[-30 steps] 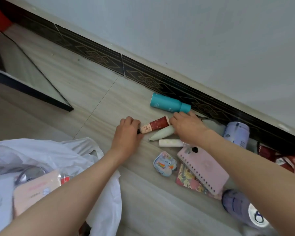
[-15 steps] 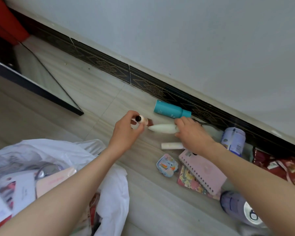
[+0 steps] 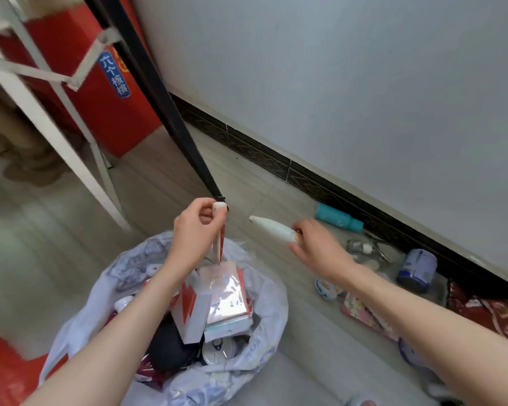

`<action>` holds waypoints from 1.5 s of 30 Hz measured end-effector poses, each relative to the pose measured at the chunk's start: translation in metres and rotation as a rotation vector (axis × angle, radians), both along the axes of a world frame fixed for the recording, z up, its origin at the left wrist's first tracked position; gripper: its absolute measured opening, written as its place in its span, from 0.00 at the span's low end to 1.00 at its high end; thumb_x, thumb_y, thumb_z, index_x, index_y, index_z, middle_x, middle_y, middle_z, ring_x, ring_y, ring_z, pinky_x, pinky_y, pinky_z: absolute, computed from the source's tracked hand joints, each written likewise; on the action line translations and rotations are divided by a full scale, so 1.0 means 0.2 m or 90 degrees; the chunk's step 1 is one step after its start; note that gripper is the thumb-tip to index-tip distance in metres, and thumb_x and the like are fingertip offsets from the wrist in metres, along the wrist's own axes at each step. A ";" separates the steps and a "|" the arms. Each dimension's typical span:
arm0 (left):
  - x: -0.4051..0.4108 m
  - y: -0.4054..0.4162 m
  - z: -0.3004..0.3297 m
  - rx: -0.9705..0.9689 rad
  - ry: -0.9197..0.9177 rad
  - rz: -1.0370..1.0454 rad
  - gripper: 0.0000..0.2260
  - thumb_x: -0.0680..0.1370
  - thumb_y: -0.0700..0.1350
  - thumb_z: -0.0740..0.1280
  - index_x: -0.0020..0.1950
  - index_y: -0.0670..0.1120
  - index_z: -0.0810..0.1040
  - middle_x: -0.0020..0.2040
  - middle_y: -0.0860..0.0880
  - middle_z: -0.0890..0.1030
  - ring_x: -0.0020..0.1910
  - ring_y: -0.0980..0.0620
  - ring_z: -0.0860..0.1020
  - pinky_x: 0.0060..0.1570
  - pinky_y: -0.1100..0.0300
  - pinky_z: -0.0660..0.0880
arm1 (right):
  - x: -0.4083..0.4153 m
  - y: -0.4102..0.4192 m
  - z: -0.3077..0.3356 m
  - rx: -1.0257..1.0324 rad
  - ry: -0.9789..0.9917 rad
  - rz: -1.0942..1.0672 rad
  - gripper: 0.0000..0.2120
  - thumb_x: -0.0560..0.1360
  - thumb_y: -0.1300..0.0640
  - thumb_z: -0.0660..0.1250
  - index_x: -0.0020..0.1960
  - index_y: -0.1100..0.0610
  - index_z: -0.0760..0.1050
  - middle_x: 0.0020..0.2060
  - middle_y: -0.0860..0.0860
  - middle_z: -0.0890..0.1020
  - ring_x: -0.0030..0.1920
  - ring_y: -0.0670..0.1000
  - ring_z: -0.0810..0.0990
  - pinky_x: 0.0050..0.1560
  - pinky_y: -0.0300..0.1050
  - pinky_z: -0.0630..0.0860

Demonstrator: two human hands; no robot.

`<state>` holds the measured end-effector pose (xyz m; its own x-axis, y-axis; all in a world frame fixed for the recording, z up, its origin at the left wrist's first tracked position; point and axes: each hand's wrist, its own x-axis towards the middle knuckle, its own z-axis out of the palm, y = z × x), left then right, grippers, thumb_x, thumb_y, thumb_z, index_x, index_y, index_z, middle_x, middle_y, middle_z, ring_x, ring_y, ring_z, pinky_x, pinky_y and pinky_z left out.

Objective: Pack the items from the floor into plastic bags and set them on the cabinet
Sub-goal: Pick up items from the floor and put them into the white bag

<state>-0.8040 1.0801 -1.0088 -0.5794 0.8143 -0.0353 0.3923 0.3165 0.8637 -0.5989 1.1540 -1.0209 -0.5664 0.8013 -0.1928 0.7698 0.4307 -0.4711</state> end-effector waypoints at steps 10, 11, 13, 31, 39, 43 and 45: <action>-0.30 -0.67 -0.03 -0.204 0.045 0.145 0.10 0.73 0.48 0.69 0.50 0.43 0.79 0.37 0.51 0.78 0.42 0.52 0.75 0.44 0.62 0.66 | -0.42 -0.61 -0.02 -0.108 0.075 -0.036 0.10 0.71 0.55 0.64 0.51 0.59 0.72 0.45 0.52 0.75 0.46 0.52 0.71 0.42 0.43 0.65; -0.28 -0.71 -0.05 -0.216 0.041 0.153 0.11 0.73 0.48 0.69 0.50 0.43 0.79 0.37 0.51 0.78 0.42 0.51 0.75 0.44 0.61 0.66 | -0.45 -0.65 -0.02 -0.103 0.074 -0.034 0.11 0.71 0.56 0.63 0.52 0.59 0.73 0.46 0.54 0.76 0.49 0.53 0.72 0.45 0.44 0.67; -0.26 -0.79 -0.10 -0.230 0.027 0.181 0.11 0.73 0.48 0.69 0.50 0.42 0.78 0.37 0.50 0.77 0.42 0.50 0.74 0.43 0.60 0.65 | -0.51 -0.71 -0.03 -0.079 0.078 -0.018 0.13 0.72 0.56 0.62 0.54 0.60 0.72 0.48 0.56 0.77 0.52 0.56 0.72 0.50 0.48 0.68; -0.21 -0.98 -0.32 -0.292 0.075 0.067 0.13 0.76 0.38 0.62 0.60 0.37 0.75 0.56 0.38 0.78 0.56 0.42 0.75 0.56 0.55 0.68 | -0.65 -0.98 -0.29 0.120 0.013 0.170 0.14 0.56 0.62 0.77 0.36 0.59 0.74 0.31 0.54 0.76 0.29 0.54 0.74 0.25 0.39 0.63; -0.20 -1.06 -0.31 -0.341 0.111 -0.125 0.29 0.78 0.50 0.62 0.75 0.42 0.54 0.76 0.43 0.54 0.75 0.48 0.51 0.72 0.56 0.50 | -0.57 -1.01 -0.32 0.157 -0.023 0.260 0.13 0.57 0.57 0.76 0.40 0.54 0.78 0.37 0.50 0.79 0.36 0.52 0.78 0.35 0.42 0.74; -0.19 -1.00 -0.20 -0.279 0.232 -0.171 0.29 0.77 0.57 0.57 0.75 0.47 0.53 0.77 0.46 0.50 0.76 0.48 0.47 0.73 0.54 0.48 | -0.48 -0.88 -0.20 0.209 0.006 0.269 0.18 0.64 0.52 0.75 0.51 0.55 0.77 0.47 0.52 0.82 0.46 0.53 0.81 0.48 0.45 0.77; -0.17 -0.91 -0.14 -0.247 0.261 -0.210 0.33 0.73 0.63 0.50 0.75 0.49 0.55 0.77 0.48 0.50 0.76 0.50 0.46 0.73 0.53 0.48 | -0.40 -0.74 -0.12 0.239 -0.012 0.285 0.22 0.62 0.53 0.75 0.54 0.56 0.75 0.50 0.54 0.81 0.49 0.55 0.81 0.51 0.49 0.77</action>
<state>-0.8380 0.8974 -1.0372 -0.3301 0.9244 -0.1913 0.7954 0.3815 0.4710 -0.6794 1.0058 -1.0457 -0.8650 0.4998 0.0440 0.4809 0.8509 -0.2115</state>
